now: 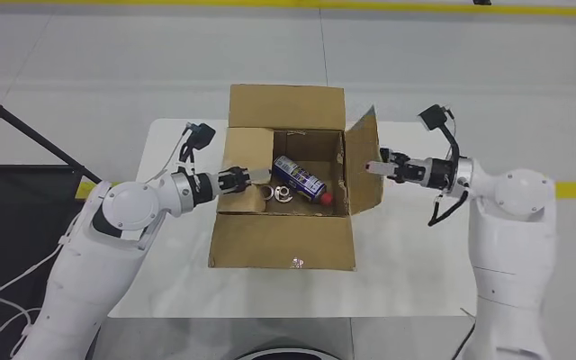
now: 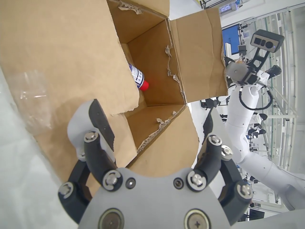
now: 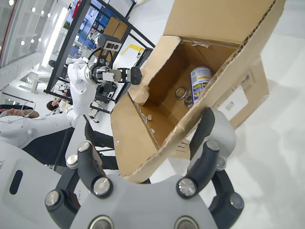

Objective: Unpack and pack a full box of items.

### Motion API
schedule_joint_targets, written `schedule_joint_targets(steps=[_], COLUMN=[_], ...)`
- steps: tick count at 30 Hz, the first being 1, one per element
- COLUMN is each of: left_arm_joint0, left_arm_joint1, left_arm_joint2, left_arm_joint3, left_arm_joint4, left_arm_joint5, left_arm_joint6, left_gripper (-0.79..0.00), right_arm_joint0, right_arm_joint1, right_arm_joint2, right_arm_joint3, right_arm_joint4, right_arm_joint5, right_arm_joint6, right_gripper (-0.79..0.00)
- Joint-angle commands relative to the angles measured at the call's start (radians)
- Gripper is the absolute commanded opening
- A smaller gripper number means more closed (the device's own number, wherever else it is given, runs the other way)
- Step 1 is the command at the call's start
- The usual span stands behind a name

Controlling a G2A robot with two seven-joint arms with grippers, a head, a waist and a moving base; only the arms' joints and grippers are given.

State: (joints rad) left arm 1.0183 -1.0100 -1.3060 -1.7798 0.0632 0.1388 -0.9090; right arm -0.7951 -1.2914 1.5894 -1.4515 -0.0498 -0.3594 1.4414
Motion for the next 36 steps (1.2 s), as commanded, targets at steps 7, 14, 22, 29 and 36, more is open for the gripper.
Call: schedule_joint_targets(steps=[7,14,22,29,36], left_arm_joint0=[-0.004,0.003,0.035,0.09,0.158], left_arm_joint1=[0.0,0.003,0.015,0.042,0.068], left_arm_joint2=[0.007,-0.024,-0.121,-0.259,-0.351], left_arm_joint3=[0.016,0.003,-0.032,0.018,0.079], left_arm_joint4=[-0.006,-0.027,-0.098,-0.183,-0.286], left_arm_joint5=[0.0,-0.007,-0.024,-0.106,-0.224], left_arm_joint6=[0.004,0.023,0.003,-0.2,-0.477], left_gripper=[0.0,0.0,0.0,0.0,0.0], right_arm_joint0=[0.059,0.128,0.167,0.176,0.179], right_arm_joint1=[-0.009,-0.021,-0.023,-0.021,-0.015], right_arm_joint2=[-0.2,-0.346,-0.427,-0.482,-0.505], right_arm_joint3=[-0.021,0.04,0.085,0.085,0.077], right_arm_joint4=[-0.029,-0.089,-0.148,-0.208,-0.251], right_arm_joint5=[0.018,0.038,0.049,0.054,0.065], right_arm_joint6=[-0.054,-0.107,-0.157,-0.187,-0.206], right_gripper=[0.0,0.0,0.0,0.0,0.0])
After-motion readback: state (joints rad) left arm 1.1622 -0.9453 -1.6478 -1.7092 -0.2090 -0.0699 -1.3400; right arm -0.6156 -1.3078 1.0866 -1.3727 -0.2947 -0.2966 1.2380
